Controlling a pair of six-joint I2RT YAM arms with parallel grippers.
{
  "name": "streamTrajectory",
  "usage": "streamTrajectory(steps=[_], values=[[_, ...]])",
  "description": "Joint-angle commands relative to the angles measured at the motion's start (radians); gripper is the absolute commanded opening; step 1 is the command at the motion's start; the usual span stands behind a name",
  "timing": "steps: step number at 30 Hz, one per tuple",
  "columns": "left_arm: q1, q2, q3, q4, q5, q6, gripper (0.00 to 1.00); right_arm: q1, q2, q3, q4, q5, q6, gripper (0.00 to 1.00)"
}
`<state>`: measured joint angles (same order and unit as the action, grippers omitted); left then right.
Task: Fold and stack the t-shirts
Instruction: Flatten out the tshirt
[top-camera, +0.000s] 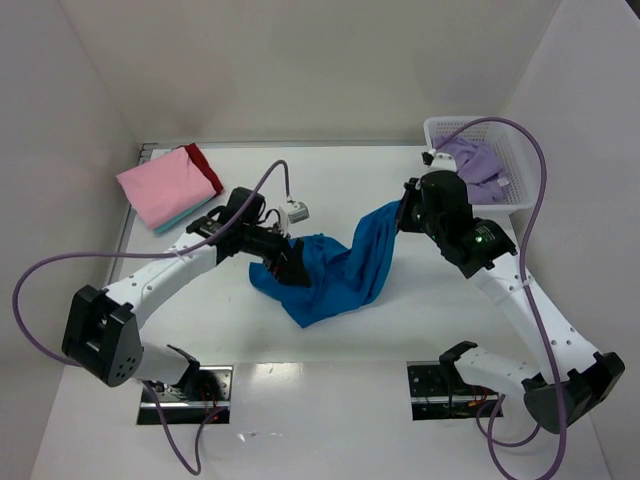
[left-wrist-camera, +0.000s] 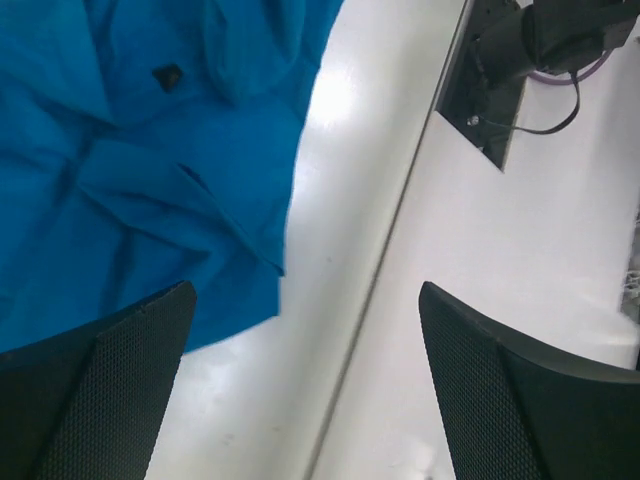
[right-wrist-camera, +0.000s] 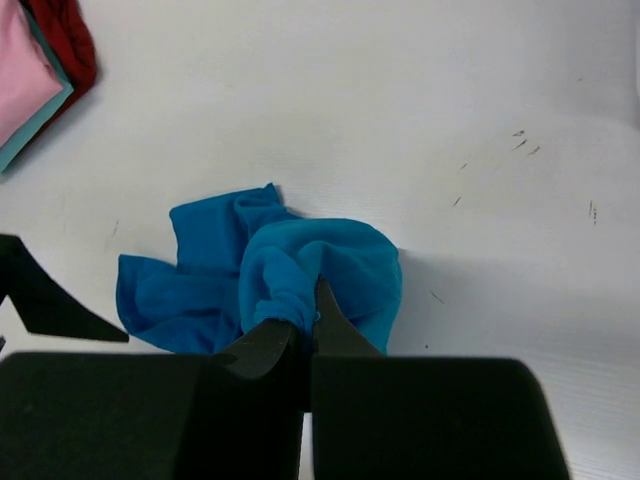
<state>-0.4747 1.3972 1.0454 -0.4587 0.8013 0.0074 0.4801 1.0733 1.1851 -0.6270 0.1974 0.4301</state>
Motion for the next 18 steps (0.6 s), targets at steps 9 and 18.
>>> streamTrajectory(steps=[9, 18], values=[[-0.255, 0.045, -0.054, -0.02, -0.342, -0.386, 0.98, -0.055, 0.014, 0.001, 0.118, 0.053, 0.016, 0.0], [-0.351, 0.097, -0.14, 0.112, -0.585, -0.656, 0.94, -0.074, 0.024, -0.008, 0.136, 0.019, 0.007, 0.0]])
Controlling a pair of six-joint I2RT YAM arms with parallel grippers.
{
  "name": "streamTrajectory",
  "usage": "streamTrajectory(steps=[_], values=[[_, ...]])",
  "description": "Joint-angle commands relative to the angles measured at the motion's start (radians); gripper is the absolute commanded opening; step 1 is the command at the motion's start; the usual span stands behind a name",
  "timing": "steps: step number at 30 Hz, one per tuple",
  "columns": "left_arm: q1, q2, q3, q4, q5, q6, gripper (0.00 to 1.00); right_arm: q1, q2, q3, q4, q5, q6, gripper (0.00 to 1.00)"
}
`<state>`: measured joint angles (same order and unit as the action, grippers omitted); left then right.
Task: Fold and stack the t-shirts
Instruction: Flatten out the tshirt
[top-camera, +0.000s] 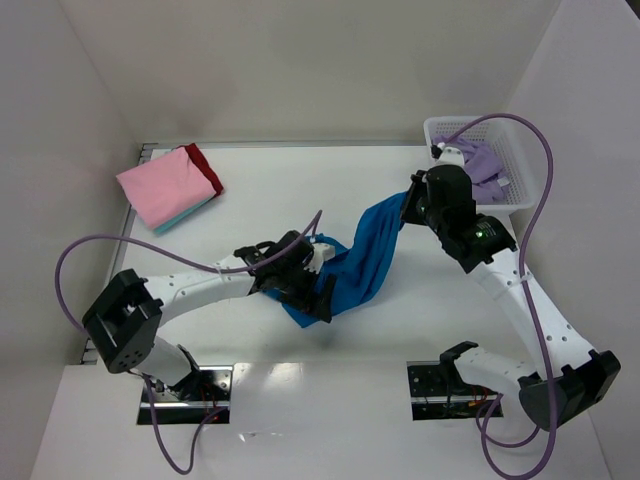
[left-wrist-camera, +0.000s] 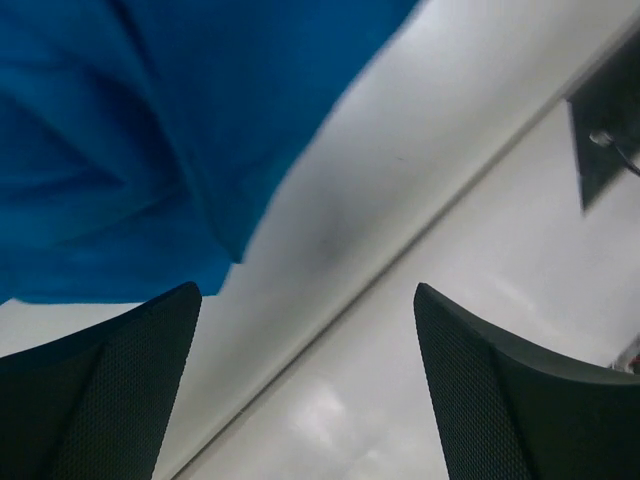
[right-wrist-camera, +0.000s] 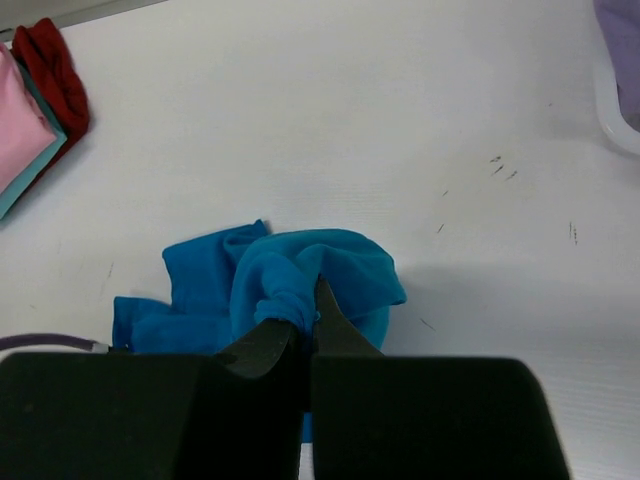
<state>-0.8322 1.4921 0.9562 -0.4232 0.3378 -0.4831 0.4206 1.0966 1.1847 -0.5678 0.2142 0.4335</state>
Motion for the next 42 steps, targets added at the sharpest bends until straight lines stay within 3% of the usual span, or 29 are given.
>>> streamTrajectory(steps=[1, 7, 16, 20, 32, 36, 40, 42], values=[[0.007, 0.002, -0.063, 0.086, -0.135, -0.179, 0.94, -0.014, -0.01, -0.008, 0.077, 0.002, 0.004, 0.0], [0.007, 0.046, -0.073, 0.109, -0.149, -0.16, 0.93, -0.014, -0.02, -0.017, 0.077, -0.009, -0.006, 0.0], [0.007, 0.082, -0.06, 0.153, -0.123, -0.141, 0.81, -0.014, -0.029, -0.017, 0.077, -0.009, -0.015, 0.0], [0.007, 0.082, -0.04, 0.164, -0.123, -0.123, 0.68, -0.014, -0.029, -0.017, 0.077, -0.009, -0.015, 0.0], [0.007, 0.111, -0.02, 0.164, -0.112, -0.103, 0.47, -0.014, -0.029, -0.027, 0.086, -0.009, -0.015, 0.0], [0.007, 0.111, -0.011, 0.155, -0.112, -0.103, 0.3, -0.014, -0.029, -0.017, 0.086, -0.009, -0.015, 0.0], [0.007, 0.1, 0.019, 0.111, -0.123, -0.094, 0.02, -0.014, -0.029, -0.017, 0.086, 0.019, -0.015, 0.0], [0.018, 0.071, 0.089, 0.063, -0.149, -0.083, 0.0, -0.025, -0.029, -0.008, 0.086, 0.046, -0.015, 0.0]])
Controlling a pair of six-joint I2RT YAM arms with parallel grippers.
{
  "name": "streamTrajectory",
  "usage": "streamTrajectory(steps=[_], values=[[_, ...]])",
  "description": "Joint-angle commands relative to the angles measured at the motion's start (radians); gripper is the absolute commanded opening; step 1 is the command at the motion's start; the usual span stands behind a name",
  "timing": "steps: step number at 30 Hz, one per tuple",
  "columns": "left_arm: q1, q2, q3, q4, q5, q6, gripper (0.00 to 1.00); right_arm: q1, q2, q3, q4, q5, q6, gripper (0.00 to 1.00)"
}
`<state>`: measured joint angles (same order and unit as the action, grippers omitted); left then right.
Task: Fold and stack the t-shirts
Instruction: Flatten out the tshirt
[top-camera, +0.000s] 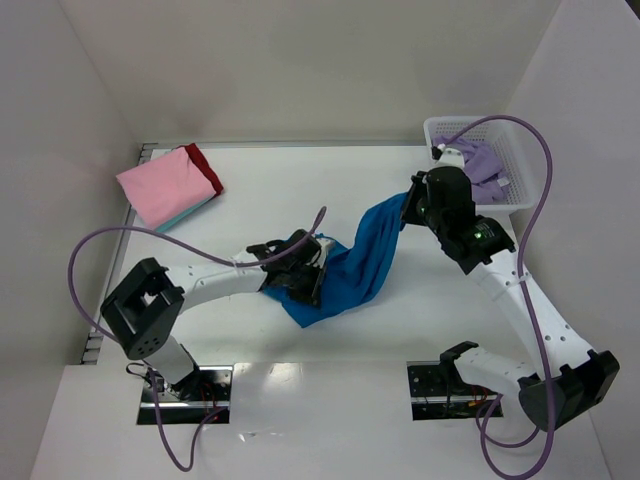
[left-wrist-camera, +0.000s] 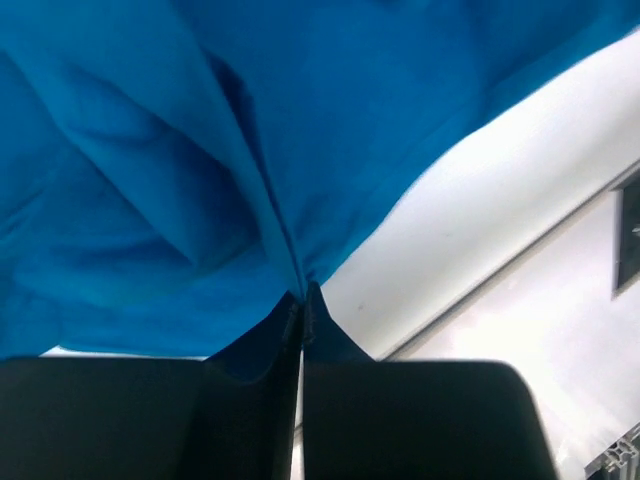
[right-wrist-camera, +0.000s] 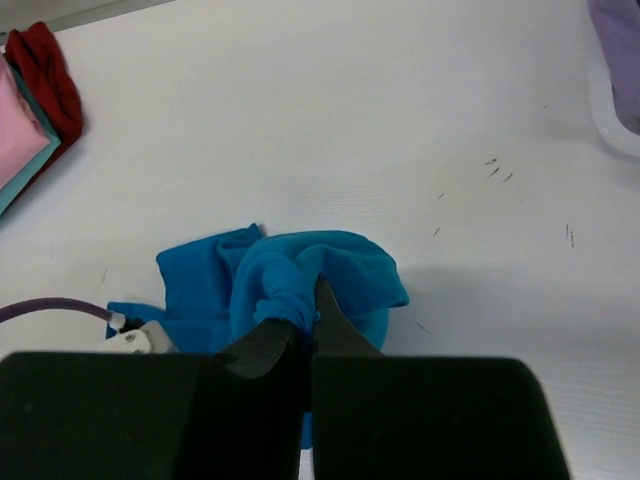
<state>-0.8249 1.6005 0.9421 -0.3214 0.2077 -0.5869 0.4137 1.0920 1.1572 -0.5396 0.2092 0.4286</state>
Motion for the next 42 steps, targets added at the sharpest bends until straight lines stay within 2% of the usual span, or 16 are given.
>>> streamTrajectory(steps=[1, 6, 8, 12, 16, 17, 20, 32, 38, 42], values=[[0.02, -0.08, 0.134, -0.086, -0.031, 0.038, 0.0, -0.029, -0.015, 0.032, 0.058, 0.065, -0.01, 0.0], [0.124, -0.252, 0.368, -0.176, -0.145, 0.12, 0.0, -0.085, 0.038, 0.123, 0.098, 0.078, -0.031, 0.0], [0.22, -0.281, 0.449, -0.167, -0.175, 0.153, 0.0, -0.108, 0.069, 0.207, 0.14, 0.09, -0.056, 0.0], [0.375, -0.252, 0.645, -0.124, -0.212, 0.225, 0.0, -0.118, 0.167, 0.383, 0.213, 0.125, -0.148, 0.0], [0.521, -0.211, 0.744, -0.071, -0.22, 0.257, 0.0, -0.153, 0.259, 0.609, 0.231, 0.151, -0.198, 0.0], [0.577, -0.202, 0.803, -0.061, -0.22, 0.257, 0.0, -0.162, 0.281, 0.636, 0.246, 0.142, -0.198, 0.0], [0.657, -0.175, 0.904, -0.033, -0.22, 0.28, 0.0, -0.208, 0.304, 0.723, 0.256, 0.11, -0.209, 0.0], [0.679, -0.076, 1.179, -0.068, -0.291, 0.349, 0.0, -0.231, 0.303, 0.82, 0.265, 0.044, -0.271, 0.0], [0.679, -0.088, 1.179, -0.129, -0.281, 0.349, 0.0, -0.231, 0.22, 0.698, 0.233, -0.05, -0.248, 0.0], [0.679, -0.135, 1.138, -0.202, -0.31, 0.371, 0.0, -0.231, 0.151, 0.519, 0.175, -0.118, -0.191, 0.0]])
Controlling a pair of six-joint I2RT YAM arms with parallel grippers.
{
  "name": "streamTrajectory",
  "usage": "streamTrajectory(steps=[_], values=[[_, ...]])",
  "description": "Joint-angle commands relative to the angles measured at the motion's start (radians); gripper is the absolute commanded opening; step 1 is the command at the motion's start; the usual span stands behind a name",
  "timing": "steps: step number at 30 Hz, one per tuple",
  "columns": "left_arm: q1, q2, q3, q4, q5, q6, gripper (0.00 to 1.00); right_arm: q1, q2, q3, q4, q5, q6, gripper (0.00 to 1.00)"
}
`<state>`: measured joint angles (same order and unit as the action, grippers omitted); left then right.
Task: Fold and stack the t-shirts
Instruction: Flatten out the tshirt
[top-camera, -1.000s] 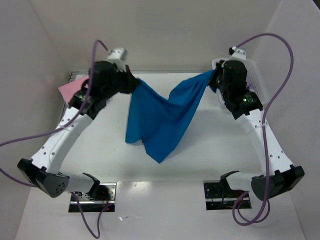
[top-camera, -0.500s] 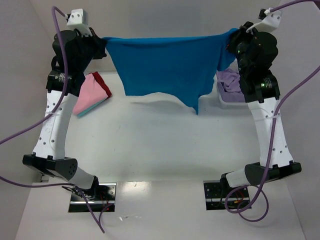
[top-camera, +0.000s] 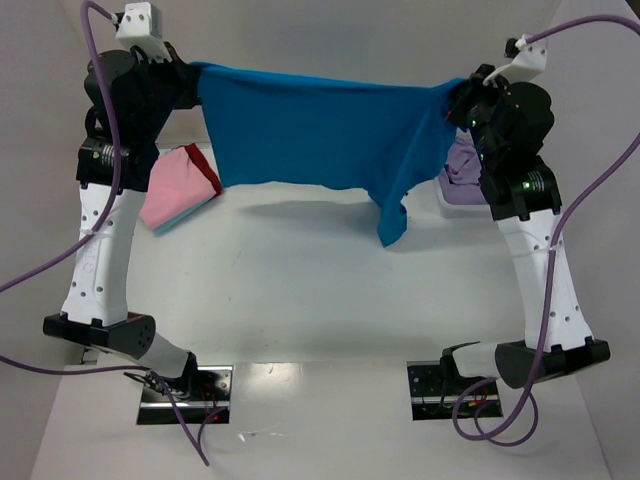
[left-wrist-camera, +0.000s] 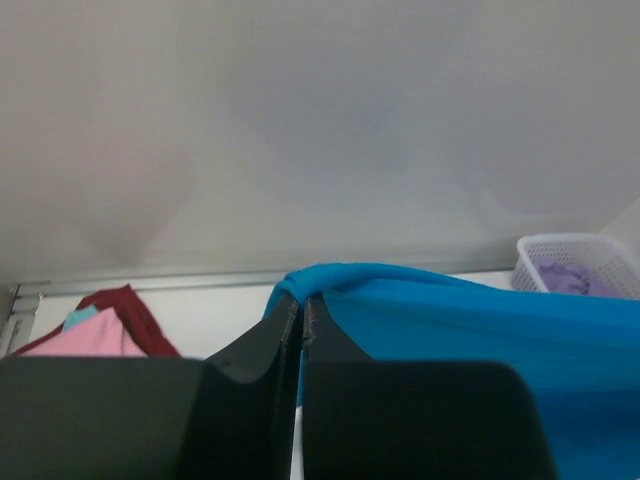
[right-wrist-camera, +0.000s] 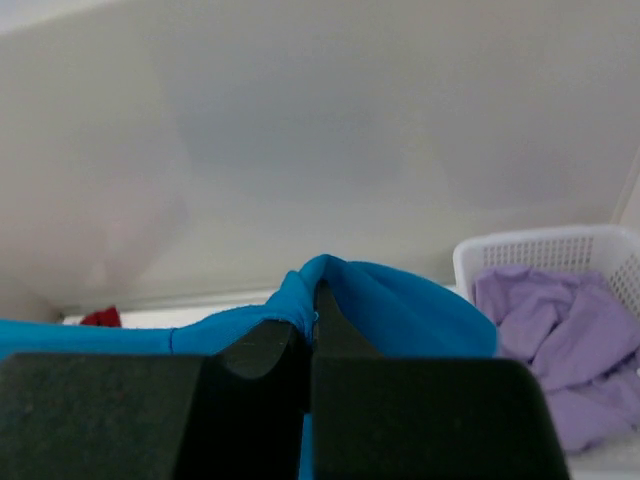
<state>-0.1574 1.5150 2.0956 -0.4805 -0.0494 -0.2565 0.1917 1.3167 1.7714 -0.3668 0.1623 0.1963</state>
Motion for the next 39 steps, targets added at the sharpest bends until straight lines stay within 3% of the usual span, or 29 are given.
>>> streamTrajectory(steps=[1, 7, 11, 13, 18, 23, 27, 28, 30, 33, 36, 39], values=[[0.012, -0.062, -0.035, -0.055, -0.053, 0.04, 0.0, -0.009, -0.086, -0.133, 0.002, -0.101, 0.054, 0.0], [0.012, -0.156, -0.256, -0.119, -0.124, 0.04, 0.0, -0.009, -0.207, -0.499, 0.063, -0.386, 0.192, 0.0], [0.012, -0.179, -0.365, -0.147, -0.147, 0.031, 0.0, 0.0, -0.318, -0.783, 0.225, -0.639, 0.296, 0.0], [0.012, -0.179, -0.393, -0.135, -0.127, 0.031, 0.0, 0.026, -0.341, -0.826, 0.227, -0.732, 0.31, 0.0], [0.012, -0.139, -0.425, -0.101, -0.098, 0.022, 0.0, 0.141, -0.422, -0.955, 0.178, -0.733, 0.313, 0.0], [0.012, -0.108, -0.416, -0.101, -0.109, 0.031, 0.0, 0.152, -0.432, -1.052, 0.135, -0.846, 0.333, 0.0], [0.012, -0.09, -0.416, -0.101, -0.118, 0.04, 0.0, 0.204, -0.422, -1.113, 0.121, -0.839, 0.324, 0.04], [0.012, -0.09, -0.416, -0.101, -0.118, 0.04, 0.0, 0.219, -0.4, -1.113, 0.121, -0.839, 0.333, 0.13], [0.012, -0.09, -0.407, -0.101, -0.118, 0.04, 0.0, 0.253, -0.369, -1.098, 0.094, -0.778, 0.333, 0.5], [0.012, -0.081, -0.407, -0.101, -0.109, 0.04, 0.0, 0.262, -0.333, -1.046, 0.024, -0.669, 0.322, 0.59], [0.012, -0.081, -0.407, -0.11, -0.118, 0.04, 0.0, 0.262, -0.311, -0.971, -0.041, -0.437, 0.359, 0.77], [0.012, -0.081, -0.407, -0.11, -0.118, 0.04, 0.0, 0.262, -0.281, -0.902, -0.078, -0.265, 0.373, 0.78]])
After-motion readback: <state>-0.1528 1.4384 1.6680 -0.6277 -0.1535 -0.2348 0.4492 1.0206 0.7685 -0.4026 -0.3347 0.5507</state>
